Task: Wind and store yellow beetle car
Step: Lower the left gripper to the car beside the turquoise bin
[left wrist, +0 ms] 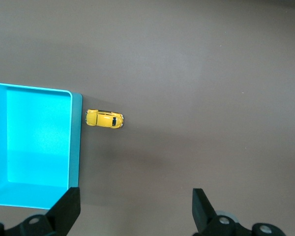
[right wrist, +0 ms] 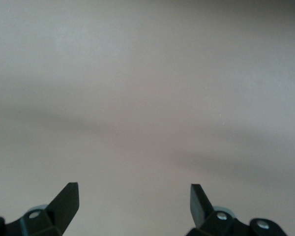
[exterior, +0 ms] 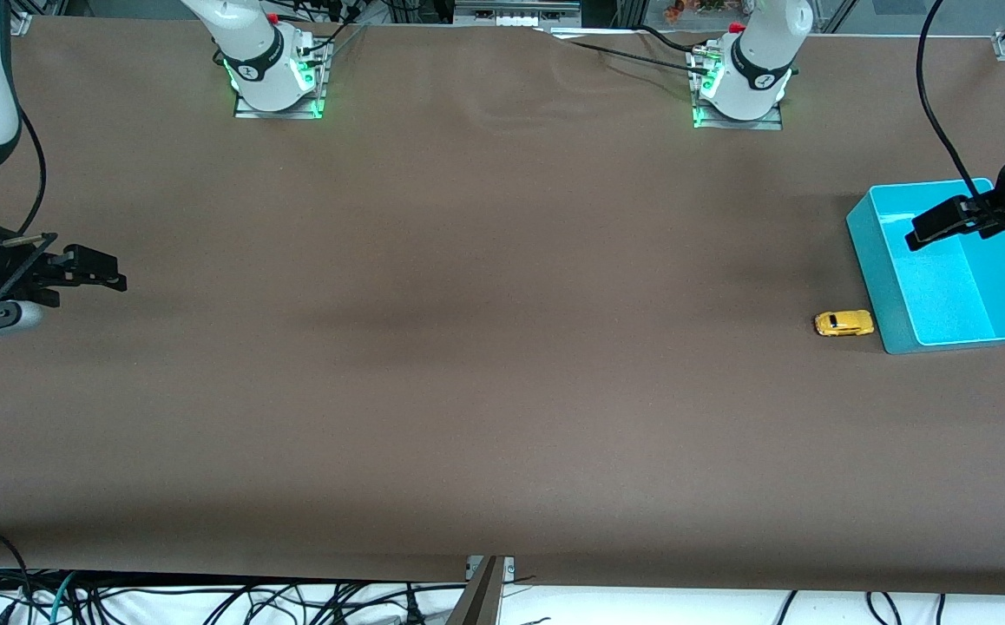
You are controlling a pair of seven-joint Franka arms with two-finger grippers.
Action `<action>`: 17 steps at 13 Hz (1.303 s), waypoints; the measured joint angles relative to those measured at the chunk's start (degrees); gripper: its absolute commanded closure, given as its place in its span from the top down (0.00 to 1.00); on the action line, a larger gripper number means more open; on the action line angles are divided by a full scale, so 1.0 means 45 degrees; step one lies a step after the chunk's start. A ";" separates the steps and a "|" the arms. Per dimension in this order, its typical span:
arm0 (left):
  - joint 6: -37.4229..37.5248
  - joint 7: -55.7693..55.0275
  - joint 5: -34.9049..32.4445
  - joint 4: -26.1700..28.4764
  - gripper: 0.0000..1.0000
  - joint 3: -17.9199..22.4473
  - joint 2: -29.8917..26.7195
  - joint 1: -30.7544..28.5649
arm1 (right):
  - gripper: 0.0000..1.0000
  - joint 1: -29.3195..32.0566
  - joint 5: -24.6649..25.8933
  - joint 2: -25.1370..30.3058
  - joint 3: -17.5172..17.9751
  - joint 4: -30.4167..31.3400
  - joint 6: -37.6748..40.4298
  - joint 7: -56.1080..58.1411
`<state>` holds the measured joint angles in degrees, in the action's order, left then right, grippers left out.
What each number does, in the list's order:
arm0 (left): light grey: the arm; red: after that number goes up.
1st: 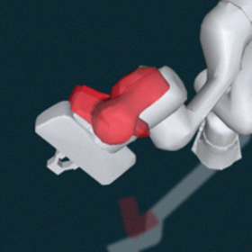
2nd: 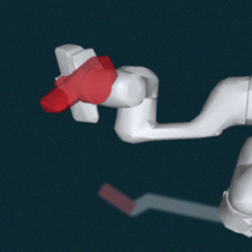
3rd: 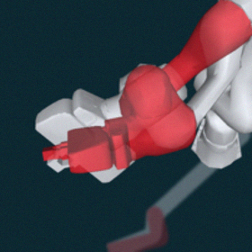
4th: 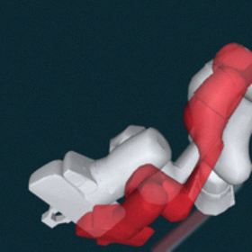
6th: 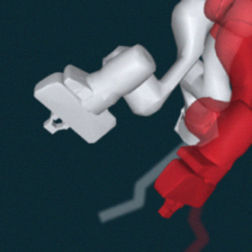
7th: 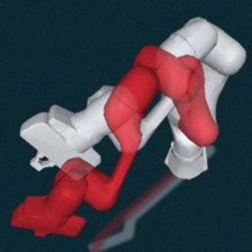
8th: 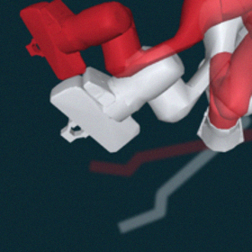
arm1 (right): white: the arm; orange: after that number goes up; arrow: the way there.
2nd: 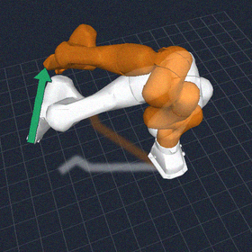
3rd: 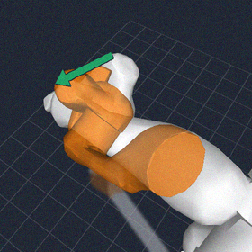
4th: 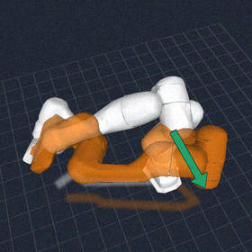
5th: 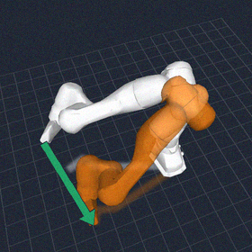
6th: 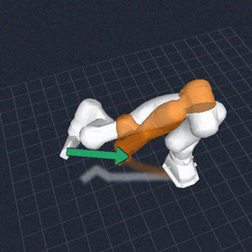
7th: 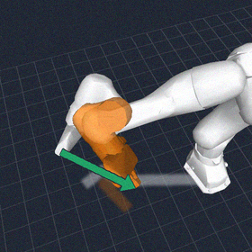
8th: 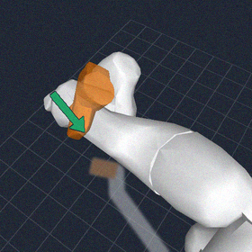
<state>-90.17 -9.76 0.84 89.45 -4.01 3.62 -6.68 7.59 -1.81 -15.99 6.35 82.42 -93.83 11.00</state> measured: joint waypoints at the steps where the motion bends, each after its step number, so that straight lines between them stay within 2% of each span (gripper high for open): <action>1: 0.0000 0.0000 0.0000 -0.0005 1.00 0.0000 0.0009 0.0000 | 1.00 -0.0001 0.0000 0.0046 0.0047 -0.0022 0.0117 -0.0380; 6: 0.0020 -0.0001 -0.0002 0.0010 1.00 0.0075 0.0550 -0.0043 | 1.00 -0.0013 0.0019 0.0058 0.0332 -0.0794 0.0880 -0.0626; 9: -0.0491 -0.0001 -0.0017 0.0055 1.00 0.0291 0.1766 -0.0361 | 1.00 0.0049 0.0074 0.0152 0.0001 -0.1210 0.1008 -0.0720; 11: -0.1102 -0.0205 -0.0029 0.0506 1.00 0.0331 0.2112 -0.0632 | 1.00 0.0110 0.0075 0.0435 -0.0245 -0.1289 0.1049 -0.0720; 12: -0.1836 -0.0388 -0.0030 0.1117 1.00 0.0345 0.2093 -0.0773 | 1.00 0.0107 0.0081 0.0636 -0.0259 -0.1254 0.1178 -0.0720; 14: -0.4335 -0.1625 -0.0032 0.3237 1.00 0.0366 0.1725 -0.0986 | 1.00 -0.0050 0.0195 0.1248 -0.0252 -0.0743 0.1316 -0.0720; 16: -0.6268 -0.3544 -0.0082 0.5206 1.00 0.0361 0.1336 -0.1053 | 1.00 -0.0538 0.0890 0.1667 -0.0237 -0.0157 0.1443 -0.0721; 17: -0.6793 -0.4488 -0.0293 0.5807 1.00 0.0350 0.1297 -0.1053 | 1.00 -0.0790 0.1156 0.1778 -0.0234 0.0102 0.1510 -0.0753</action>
<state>-120.74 -29.95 -0.48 115.58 -2.43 9.46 -11.41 4.04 3.40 -7.99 5.30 82.88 -87.03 7.61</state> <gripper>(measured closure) 0.000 0.000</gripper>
